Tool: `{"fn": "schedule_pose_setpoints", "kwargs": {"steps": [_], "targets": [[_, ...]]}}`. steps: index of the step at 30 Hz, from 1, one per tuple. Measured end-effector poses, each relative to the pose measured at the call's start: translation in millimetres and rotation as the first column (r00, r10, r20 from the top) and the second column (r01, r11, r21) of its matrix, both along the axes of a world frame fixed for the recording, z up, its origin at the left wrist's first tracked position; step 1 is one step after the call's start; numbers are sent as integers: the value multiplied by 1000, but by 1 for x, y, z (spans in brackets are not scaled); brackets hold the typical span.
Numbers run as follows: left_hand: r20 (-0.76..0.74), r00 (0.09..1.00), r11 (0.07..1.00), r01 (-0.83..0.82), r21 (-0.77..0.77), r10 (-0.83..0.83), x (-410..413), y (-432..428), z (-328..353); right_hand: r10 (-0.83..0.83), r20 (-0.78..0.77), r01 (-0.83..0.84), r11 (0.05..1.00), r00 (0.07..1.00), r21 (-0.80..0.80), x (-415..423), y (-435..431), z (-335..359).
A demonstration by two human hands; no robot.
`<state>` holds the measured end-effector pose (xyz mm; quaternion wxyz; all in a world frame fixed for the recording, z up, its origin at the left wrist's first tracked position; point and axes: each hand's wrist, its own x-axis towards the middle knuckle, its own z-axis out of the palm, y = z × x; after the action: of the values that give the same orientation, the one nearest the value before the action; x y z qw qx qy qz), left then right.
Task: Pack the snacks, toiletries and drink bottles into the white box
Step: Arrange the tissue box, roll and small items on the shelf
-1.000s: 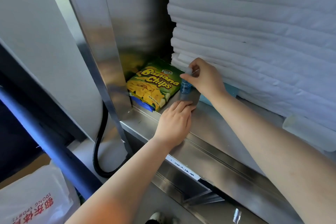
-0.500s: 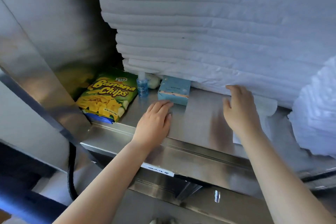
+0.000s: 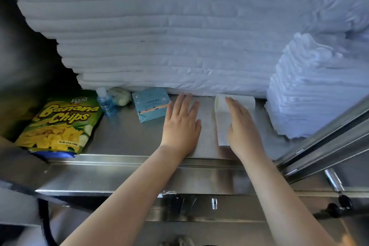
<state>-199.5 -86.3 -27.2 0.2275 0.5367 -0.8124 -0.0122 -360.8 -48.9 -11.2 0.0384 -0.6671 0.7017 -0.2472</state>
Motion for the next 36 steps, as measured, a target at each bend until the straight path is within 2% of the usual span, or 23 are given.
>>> {"fn": "schedule_pose_setpoints", "kwargs": {"steps": [3, 13, 22, 25, 28, 32, 36], "targets": [[35, 994, 994, -105, 25, 104, 12, -6, -11, -22, 35, 24, 999, 999, -48, -1, 1, 0], [-123, 992, 999, 25, -39, -29, 49, -6, -3, -55, -28, 52, 992, 998, -113, -3, -6, -3], [-141, 982, 992, 124, -6, -123, 71, -11, 2, -60, -63, 53, 993, 996, -107, -2, -4, -7], [-151, 981, 992, 121, -37, -126, 62, -9, 2, -50, -68, 44, 995, 996, -94, -2, -2, -6], [-173, 965, 981, 191, -45, -196, 37, -6, 3, -42, -35, 38, 995, 999, -97, -2, 3, -5], [-258, 930, 957, 284, 52, -262, -1, -3, 4, -98, 49, 106, 978, 994, -178, -1, 14, -2], [-329, 910, 946, 303, 111, -253, -20, -3, 3, -92, -24, 88, 988, 995, -124, -2, 16, -1]]}}
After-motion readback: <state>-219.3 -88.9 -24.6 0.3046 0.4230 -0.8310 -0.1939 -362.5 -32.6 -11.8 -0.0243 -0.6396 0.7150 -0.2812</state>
